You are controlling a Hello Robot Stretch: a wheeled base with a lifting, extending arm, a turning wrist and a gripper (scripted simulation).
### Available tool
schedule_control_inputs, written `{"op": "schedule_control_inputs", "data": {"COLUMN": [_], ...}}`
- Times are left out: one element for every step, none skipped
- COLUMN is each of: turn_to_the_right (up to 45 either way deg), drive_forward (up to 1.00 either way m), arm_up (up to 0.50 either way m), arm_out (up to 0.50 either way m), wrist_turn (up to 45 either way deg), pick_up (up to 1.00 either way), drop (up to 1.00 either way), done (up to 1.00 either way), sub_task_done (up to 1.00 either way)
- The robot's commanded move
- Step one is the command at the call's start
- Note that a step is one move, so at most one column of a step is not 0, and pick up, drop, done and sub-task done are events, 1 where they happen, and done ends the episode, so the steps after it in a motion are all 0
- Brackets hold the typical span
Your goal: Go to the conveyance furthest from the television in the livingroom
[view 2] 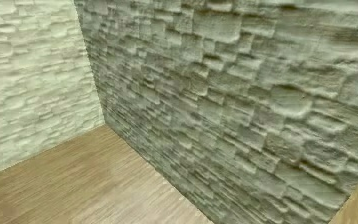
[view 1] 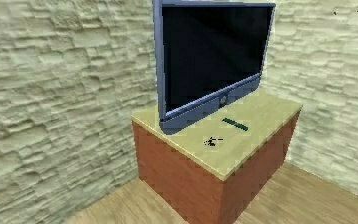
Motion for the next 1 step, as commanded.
{"op": "schedule_control_inputs", "data": {"turn_to_the_right": [0.0], "drive_forward": [0.25], "arm_up": [0.0], "arm_out": [0.0], "wrist_turn": [0.0], "pick_up": [0.0], "drop": [0.0], "done": [0.0], "sub_task_done": [0.0]}}
